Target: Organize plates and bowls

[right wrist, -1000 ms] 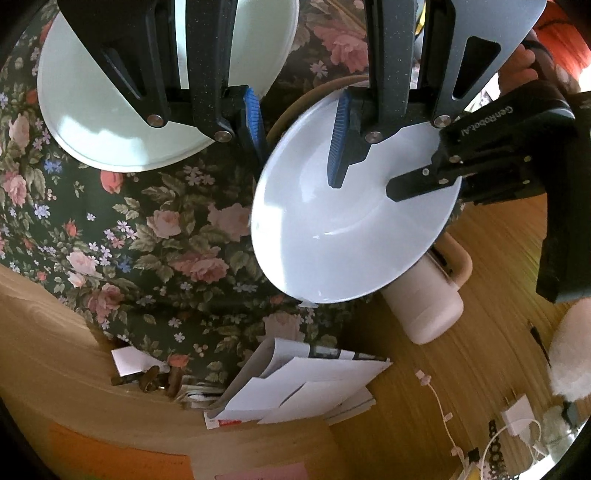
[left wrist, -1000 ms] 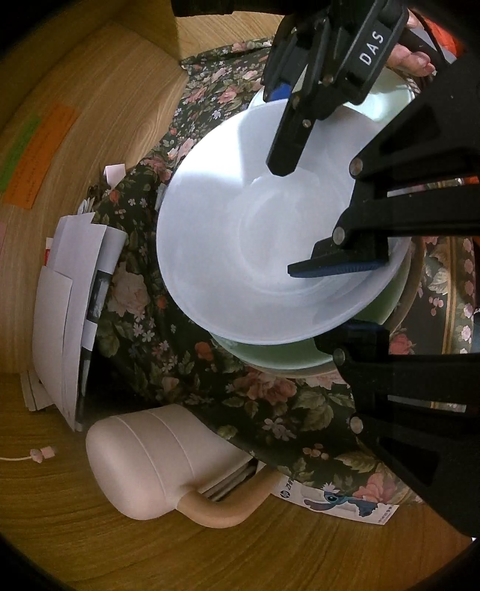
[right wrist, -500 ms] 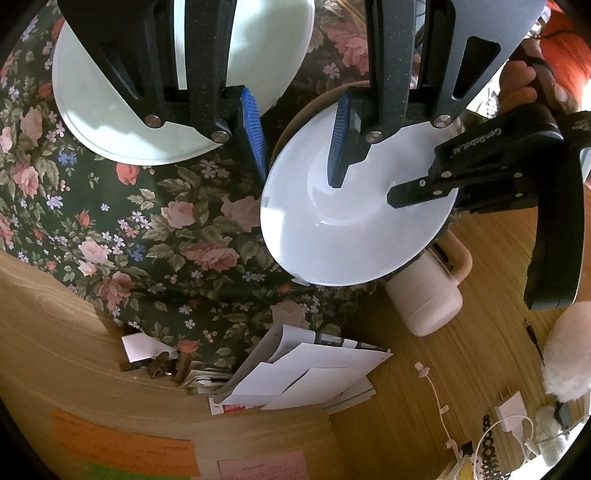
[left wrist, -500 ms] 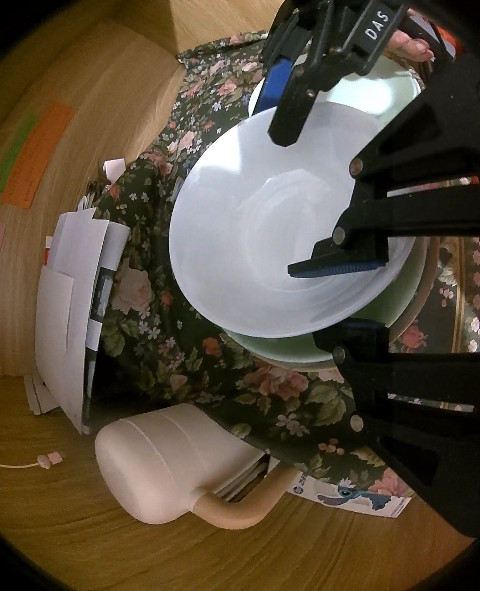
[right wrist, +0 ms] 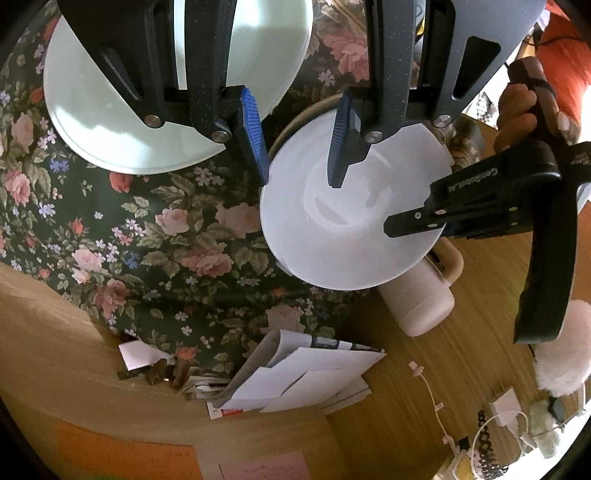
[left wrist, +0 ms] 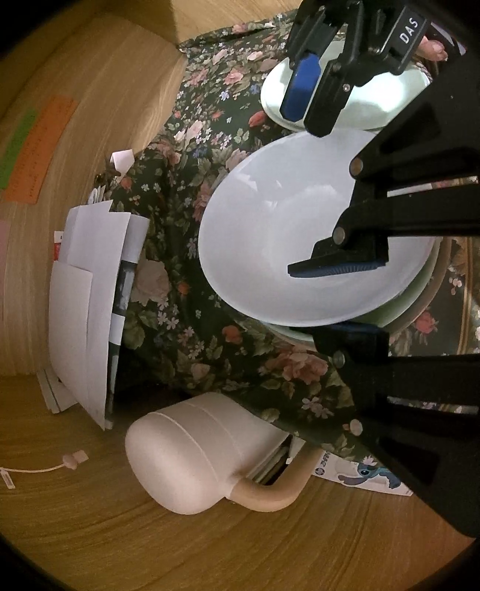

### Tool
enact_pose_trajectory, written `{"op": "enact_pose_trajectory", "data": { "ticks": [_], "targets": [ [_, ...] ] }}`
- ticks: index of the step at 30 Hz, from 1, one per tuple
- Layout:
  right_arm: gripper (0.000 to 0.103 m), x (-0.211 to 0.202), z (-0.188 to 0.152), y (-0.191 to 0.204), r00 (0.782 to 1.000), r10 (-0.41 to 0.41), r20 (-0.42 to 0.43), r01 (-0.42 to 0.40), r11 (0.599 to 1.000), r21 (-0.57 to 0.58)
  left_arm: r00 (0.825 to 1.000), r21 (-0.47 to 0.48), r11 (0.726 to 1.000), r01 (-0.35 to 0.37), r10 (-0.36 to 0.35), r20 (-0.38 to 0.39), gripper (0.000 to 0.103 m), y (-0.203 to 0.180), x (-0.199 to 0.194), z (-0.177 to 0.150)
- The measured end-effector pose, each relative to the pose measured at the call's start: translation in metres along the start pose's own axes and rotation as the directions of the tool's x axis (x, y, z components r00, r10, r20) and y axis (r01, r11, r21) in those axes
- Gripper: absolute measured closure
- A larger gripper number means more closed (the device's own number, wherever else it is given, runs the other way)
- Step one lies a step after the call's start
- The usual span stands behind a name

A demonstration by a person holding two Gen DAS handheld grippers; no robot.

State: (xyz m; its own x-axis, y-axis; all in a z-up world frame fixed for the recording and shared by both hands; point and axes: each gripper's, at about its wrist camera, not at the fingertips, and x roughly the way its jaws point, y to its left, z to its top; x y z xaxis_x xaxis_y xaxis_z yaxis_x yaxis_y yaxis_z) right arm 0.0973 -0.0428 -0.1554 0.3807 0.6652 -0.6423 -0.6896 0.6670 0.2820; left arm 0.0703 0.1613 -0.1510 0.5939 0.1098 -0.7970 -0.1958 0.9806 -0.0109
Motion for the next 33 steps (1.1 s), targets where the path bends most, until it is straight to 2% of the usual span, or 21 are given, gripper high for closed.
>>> {"op": "enact_pose_trajectory", "data": {
  "ticks": [9,11,13,18,26,33],
  "targets": [
    [0.071,-0.006,0.001,-0.008,1.0,-0.002,0.001,0.002,1.0,0.012,1.0,-0.012,1.0,0.001,-0.001,0.002,0.082,0.005,-0.007,0.006],
    [0.071,-0.006,0.002,-0.009,1.0,-0.002,0.002,0.002,1.0,0.013,1.0,-0.011,1.0,-0.022,0.023,0.018,0.076,0.007,-0.011,0.007],
    [0.071,-0.005,0.002,-0.008,1.0,-0.003,0.0,0.003,1.0,0.013,0.999,-0.003,1.0,-0.018,0.018,0.038,0.07,0.008,-0.015,0.007],
    [0.07,-0.002,0.001,-0.007,1.0,-0.005,-0.014,0.005,1.0,0.01,1.0,-0.006,1.0,-0.02,0.02,0.018,0.068,0.014,-0.009,0.0],
    [0.067,0.017,-0.005,-0.006,0.997,-0.011,-0.074,0.012,1.0,0.009,0.999,-0.065,0.998,0.026,-0.029,-0.046,0.068,0.03,0.007,-0.02],
    [0.066,0.033,-0.003,-0.007,0.993,0.003,-0.12,0.0,0.999,0.032,0.995,-0.075,0.994,0.076,-0.08,-0.053,0.067,0.031,0.013,-0.026]
  ]
}}
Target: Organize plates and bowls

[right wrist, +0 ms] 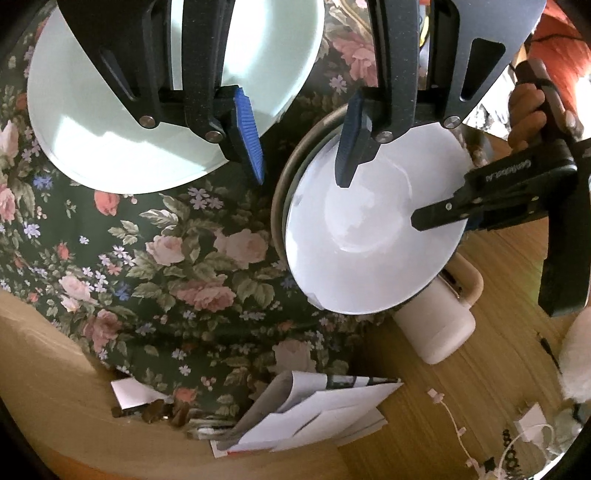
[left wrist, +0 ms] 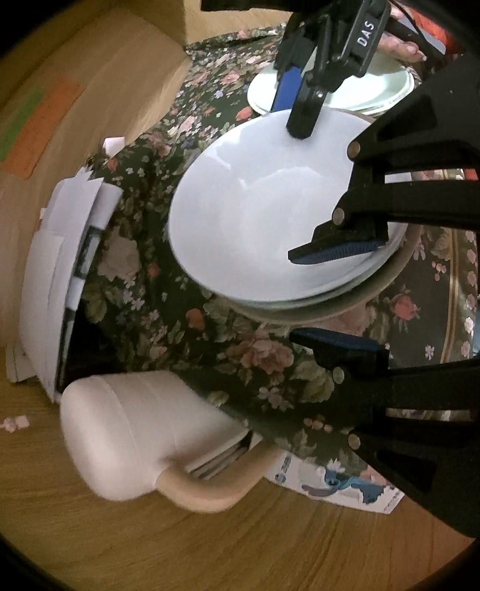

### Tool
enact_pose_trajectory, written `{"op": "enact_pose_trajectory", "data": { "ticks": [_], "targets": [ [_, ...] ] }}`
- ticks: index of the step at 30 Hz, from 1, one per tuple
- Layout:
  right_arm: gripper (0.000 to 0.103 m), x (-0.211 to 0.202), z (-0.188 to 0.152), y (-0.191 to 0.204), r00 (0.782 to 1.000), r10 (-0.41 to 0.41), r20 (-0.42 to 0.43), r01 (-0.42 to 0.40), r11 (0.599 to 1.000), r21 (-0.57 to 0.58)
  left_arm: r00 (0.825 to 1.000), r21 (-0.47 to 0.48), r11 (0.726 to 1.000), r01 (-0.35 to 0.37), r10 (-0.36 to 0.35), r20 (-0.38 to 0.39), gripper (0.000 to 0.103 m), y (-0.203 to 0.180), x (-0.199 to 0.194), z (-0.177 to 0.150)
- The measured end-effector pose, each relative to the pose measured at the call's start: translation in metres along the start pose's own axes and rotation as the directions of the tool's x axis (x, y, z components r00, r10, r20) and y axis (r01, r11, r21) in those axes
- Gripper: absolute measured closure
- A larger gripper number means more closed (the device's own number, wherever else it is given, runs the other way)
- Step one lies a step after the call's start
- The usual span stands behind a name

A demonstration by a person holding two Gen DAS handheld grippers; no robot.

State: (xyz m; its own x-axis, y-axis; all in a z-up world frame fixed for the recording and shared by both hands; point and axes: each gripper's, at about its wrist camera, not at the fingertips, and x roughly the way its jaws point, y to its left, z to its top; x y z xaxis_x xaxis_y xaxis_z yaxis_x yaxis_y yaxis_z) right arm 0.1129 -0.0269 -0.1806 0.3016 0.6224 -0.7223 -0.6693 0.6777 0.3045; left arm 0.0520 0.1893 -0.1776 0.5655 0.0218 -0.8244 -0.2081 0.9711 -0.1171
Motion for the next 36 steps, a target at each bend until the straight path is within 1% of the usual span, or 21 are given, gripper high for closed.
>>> {"op": "enact_pose_trajectory", "data": {
  "ticks": [3,10,12,14,17,22,29,36],
  "targets": [
    [0.066,0.005,0.002,0.001,1.0,-0.002,-0.014,0.002,1.0,-0.005,0.999,0.0,1.0,0.027,-0.027,-0.025,0.067,-0.001,0.009,-0.003],
    [0.066,0.024,0.008,0.0,0.998,0.02,-0.06,-0.02,1.0,0.005,0.997,-0.017,0.997,0.069,-0.07,-0.013,0.067,0.002,0.011,-0.006],
    [0.066,0.028,0.008,0.002,0.998,0.013,-0.066,-0.012,1.0,0.007,0.997,-0.026,0.997,0.077,-0.078,-0.017,0.067,0.002,0.011,-0.007],
    [0.066,0.031,0.009,0.006,0.998,-0.013,-0.06,0.013,1.0,-0.004,0.997,-0.032,0.997,0.074,-0.075,-0.012,0.067,0.002,0.01,-0.008],
    [0.066,0.032,0.008,0.009,0.998,-0.039,-0.053,0.038,0.999,-0.017,0.999,-0.034,0.998,0.052,-0.052,-0.002,0.067,-0.001,0.009,-0.008],
    [0.066,0.033,0.011,0.002,0.999,-0.013,-0.051,0.015,0.999,0.031,1.0,-0.034,0.999,0.019,-0.018,0.017,0.067,-0.006,0.007,-0.008],
    [0.066,0.015,0.01,-0.003,1.0,-0.019,-0.016,0.019,0.998,0.057,0.999,-0.044,0.998,0.038,-0.038,0.017,0.067,-0.011,0.005,-0.005],
    [0.066,-0.014,0.009,-0.006,0.999,-0.023,0.042,0.02,0.997,0.071,0.997,-0.026,0.998,0.058,-0.056,0.06,0.067,-0.026,-0.009,0.0]
  ]
}}
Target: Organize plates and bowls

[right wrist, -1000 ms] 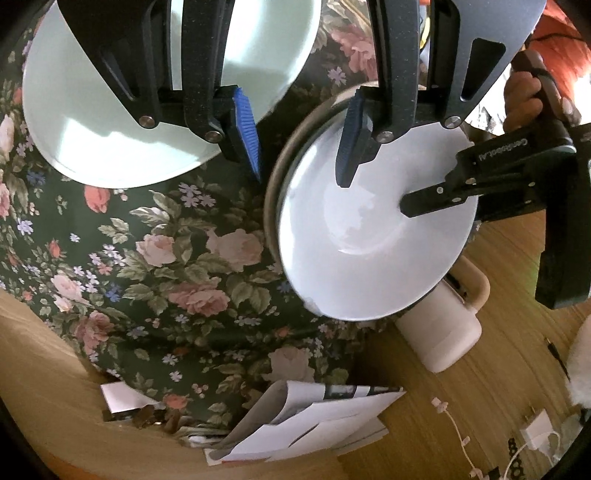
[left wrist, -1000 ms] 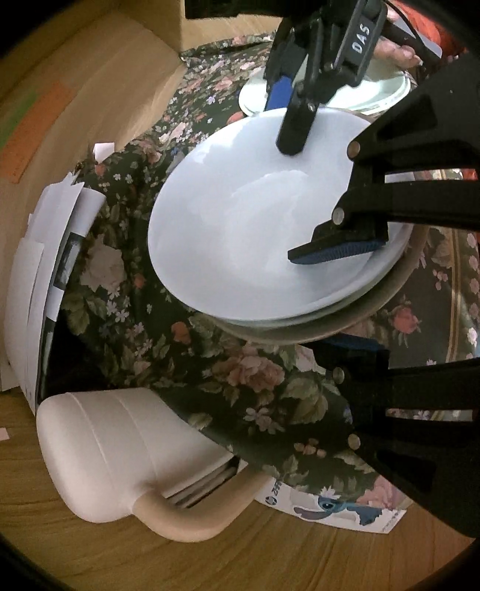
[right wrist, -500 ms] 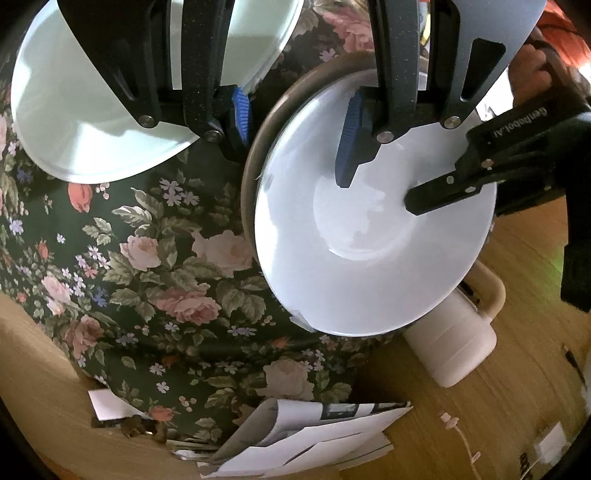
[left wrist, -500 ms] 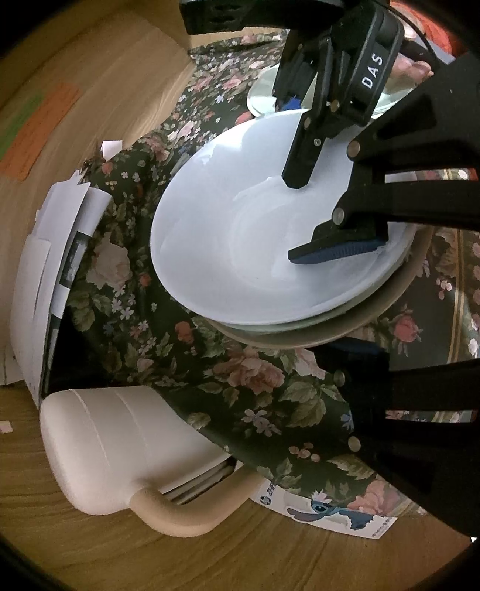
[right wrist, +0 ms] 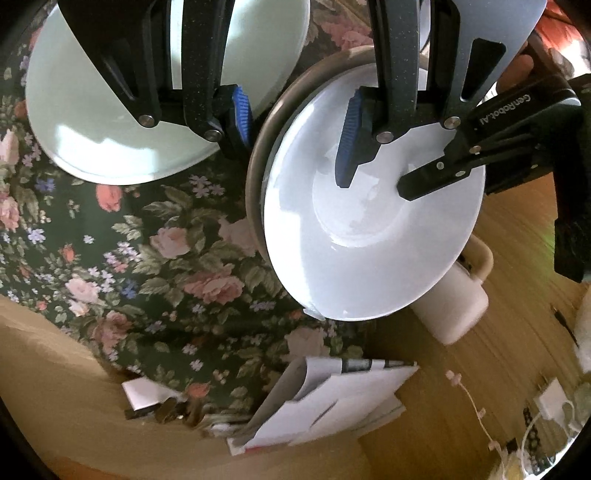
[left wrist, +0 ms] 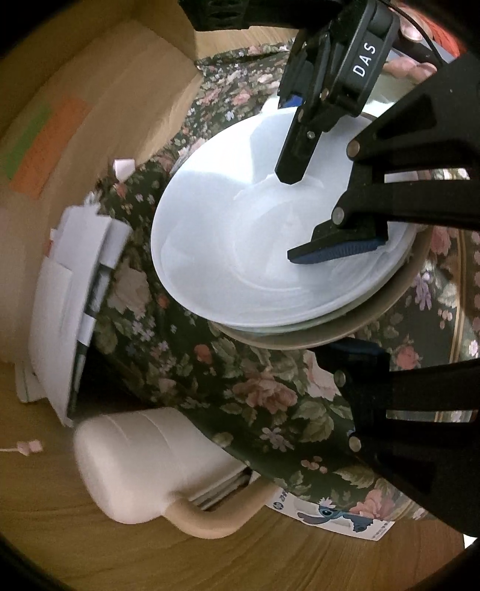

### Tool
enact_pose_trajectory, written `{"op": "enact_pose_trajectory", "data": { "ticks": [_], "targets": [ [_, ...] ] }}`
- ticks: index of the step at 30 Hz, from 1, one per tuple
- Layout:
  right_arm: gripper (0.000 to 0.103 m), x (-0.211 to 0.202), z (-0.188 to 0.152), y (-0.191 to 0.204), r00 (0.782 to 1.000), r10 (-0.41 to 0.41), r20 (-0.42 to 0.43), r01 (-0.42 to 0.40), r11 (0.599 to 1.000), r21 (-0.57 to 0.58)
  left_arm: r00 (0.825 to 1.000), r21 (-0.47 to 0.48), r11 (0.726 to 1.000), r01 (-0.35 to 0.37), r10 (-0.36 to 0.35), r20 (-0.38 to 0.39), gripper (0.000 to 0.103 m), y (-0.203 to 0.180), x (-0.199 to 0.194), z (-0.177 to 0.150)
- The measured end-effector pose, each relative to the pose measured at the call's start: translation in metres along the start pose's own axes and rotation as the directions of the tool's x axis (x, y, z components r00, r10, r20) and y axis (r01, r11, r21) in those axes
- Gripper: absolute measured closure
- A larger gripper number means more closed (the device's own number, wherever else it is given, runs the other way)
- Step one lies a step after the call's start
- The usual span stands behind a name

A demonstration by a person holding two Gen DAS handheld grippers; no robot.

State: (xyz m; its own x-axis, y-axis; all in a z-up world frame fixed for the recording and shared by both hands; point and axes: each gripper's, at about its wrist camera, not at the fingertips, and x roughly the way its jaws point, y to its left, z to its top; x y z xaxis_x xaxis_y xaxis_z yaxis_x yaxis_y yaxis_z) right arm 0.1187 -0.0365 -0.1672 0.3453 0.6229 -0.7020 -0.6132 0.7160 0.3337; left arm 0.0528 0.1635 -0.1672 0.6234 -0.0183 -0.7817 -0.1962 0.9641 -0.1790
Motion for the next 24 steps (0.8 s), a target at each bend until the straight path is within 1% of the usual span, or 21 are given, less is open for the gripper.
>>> {"op": "enact_pose_trajectory", "data": {
  "ticks": [7,11,19,24],
  "targets": [
    [0.066,-0.032,-0.003,-0.008,0.998,-0.015,0.061,0.014,1.0,0.005,0.999,0.027,0.999,0.025,-0.026,0.038,0.067,-0.022,-0.016,0.004],
    [0.066,-0.05,-0.011,-0.016,0.995,-0.028,0.093,0.026,1.0,0.016,0.998,0.041,0.998,0.041,-0.043,0.053,0.067,-0.038,-0.024,0.002],
    [0.066,-0.074,-0.021,-0.037,0.99,-0.052,0.131,0.045,0.997,0.058,0.995,0.082,0.994,0.073,-0.078,0.057,0.066,-0.069,-0.031,-0.004],
    [0.066,-0.092,-0.029,-0.048,0.984,-0.081,0.156,0.07,0.995,0.071,0.993,0.1,0.99,0.096,-0.102,0.062,0.066,-0.089,-0.032,-0.008]
  ]
}}
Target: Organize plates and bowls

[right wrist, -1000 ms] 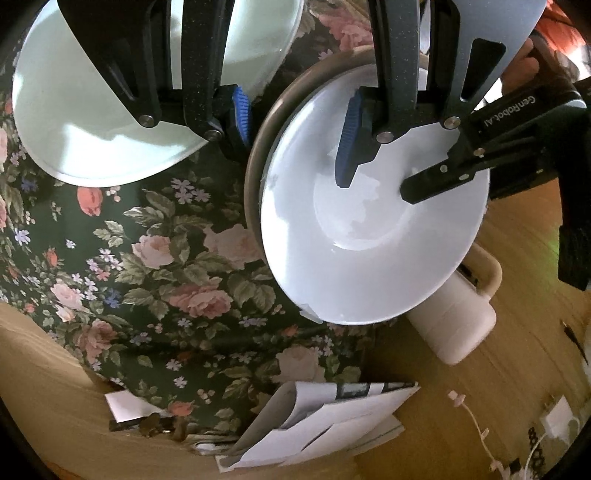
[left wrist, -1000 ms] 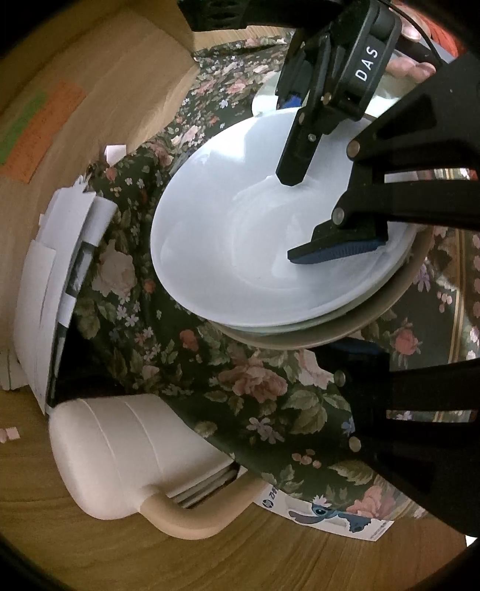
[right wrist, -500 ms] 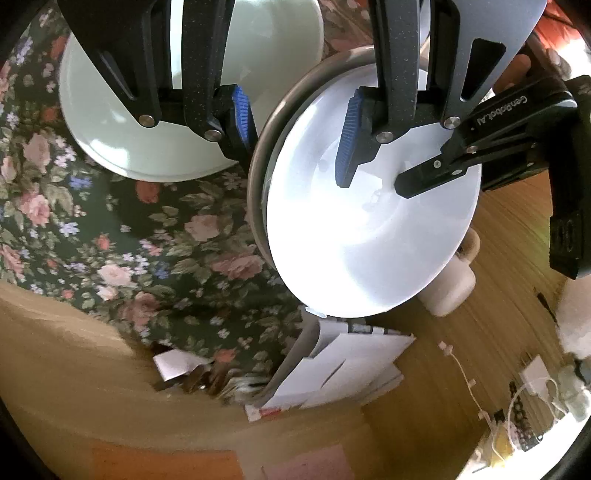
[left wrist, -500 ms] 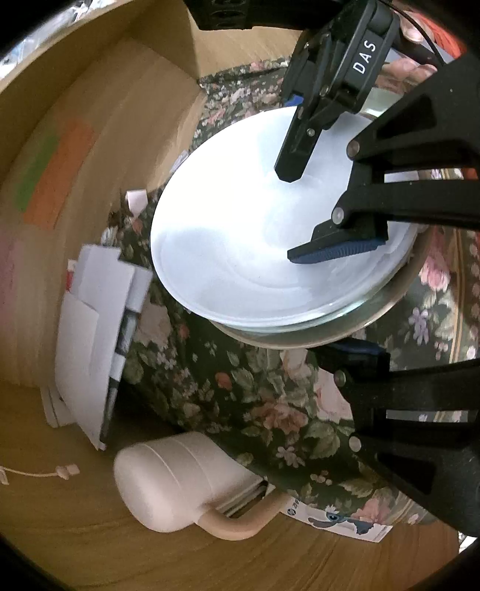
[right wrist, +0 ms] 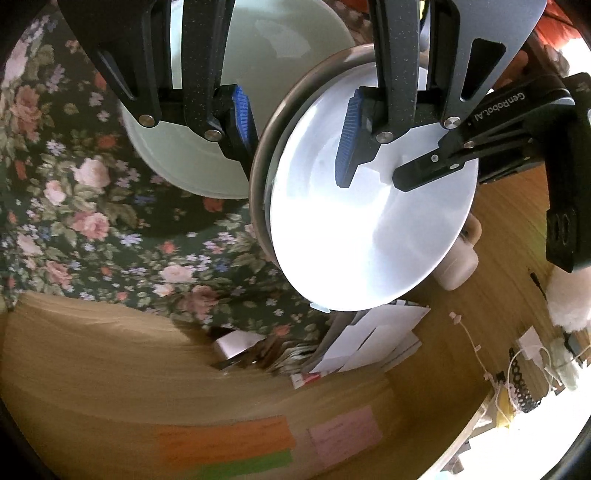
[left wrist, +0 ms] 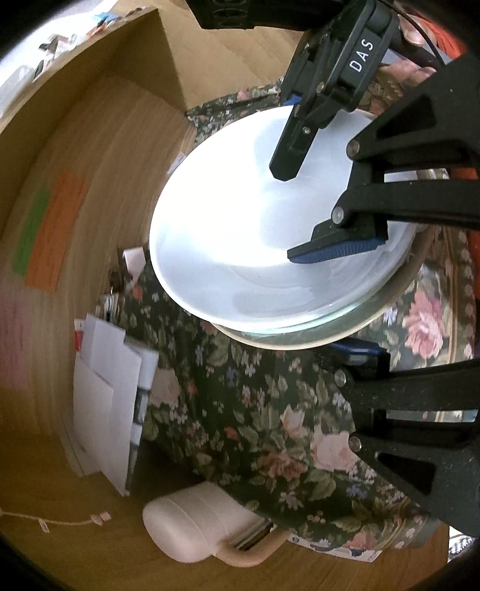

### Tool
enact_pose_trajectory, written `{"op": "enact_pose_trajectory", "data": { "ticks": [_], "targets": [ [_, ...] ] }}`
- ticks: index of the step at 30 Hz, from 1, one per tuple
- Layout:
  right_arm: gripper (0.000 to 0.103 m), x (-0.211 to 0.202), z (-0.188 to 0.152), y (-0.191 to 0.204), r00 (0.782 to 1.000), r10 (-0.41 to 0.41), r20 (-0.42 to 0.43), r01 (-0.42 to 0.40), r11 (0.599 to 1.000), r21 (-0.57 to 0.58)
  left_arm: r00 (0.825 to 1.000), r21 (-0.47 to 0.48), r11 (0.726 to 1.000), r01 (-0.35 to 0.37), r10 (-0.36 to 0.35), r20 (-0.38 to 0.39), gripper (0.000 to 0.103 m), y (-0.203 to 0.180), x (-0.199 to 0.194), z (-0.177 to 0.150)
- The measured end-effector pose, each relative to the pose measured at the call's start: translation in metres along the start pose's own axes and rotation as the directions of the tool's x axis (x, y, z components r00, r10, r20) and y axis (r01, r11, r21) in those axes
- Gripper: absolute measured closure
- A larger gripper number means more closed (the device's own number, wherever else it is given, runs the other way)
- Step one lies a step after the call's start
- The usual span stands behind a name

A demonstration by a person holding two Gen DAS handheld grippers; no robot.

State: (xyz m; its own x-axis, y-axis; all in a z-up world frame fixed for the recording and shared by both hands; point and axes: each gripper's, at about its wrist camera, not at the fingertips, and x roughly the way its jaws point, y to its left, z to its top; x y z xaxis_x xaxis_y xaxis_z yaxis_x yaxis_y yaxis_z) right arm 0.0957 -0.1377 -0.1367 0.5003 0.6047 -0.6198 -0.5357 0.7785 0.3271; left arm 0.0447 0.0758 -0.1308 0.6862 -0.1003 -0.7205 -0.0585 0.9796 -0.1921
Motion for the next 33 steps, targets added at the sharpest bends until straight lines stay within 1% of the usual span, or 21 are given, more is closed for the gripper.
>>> {"op": "enact_pose_trajectory", "data": {
  "ticks": [10,16,25,33],
  "targets": [
    [0.066,-0.022,-0.013,-0.027,0.999,-0.031,0.012,0.03,0.999,0.037,0.999,0.044,0.998,0.039,-0.038,-0.015,0.066,-0.036,0.007,-0.01],
    [0.066,-0.026,-0.021,-0.039,0.999,-0.04,0.001,0.04,0.998,0.058,0.998,0.051,0.997,0.051,-0.049,-0.04,0.067,-0.047,0.015,-0.016],
    [0.066,-0.019,-0.032,-0.055,0.999,-0.037,-0.022,0.039,0.993,0.113,0.995,0.073,0.996,0.051,-0.044,-0.092,0.067,-0.059,0.032,-0.018],
    [0.066,-0.008,-0.033,-0.065,0.998,-0.037,-0.051,0.044,0.989,0.143,0.989,0.065,0.996,0.059,-0.049,-0.142,0.067,-0.059,0.049,-0.02]
  ]
}}
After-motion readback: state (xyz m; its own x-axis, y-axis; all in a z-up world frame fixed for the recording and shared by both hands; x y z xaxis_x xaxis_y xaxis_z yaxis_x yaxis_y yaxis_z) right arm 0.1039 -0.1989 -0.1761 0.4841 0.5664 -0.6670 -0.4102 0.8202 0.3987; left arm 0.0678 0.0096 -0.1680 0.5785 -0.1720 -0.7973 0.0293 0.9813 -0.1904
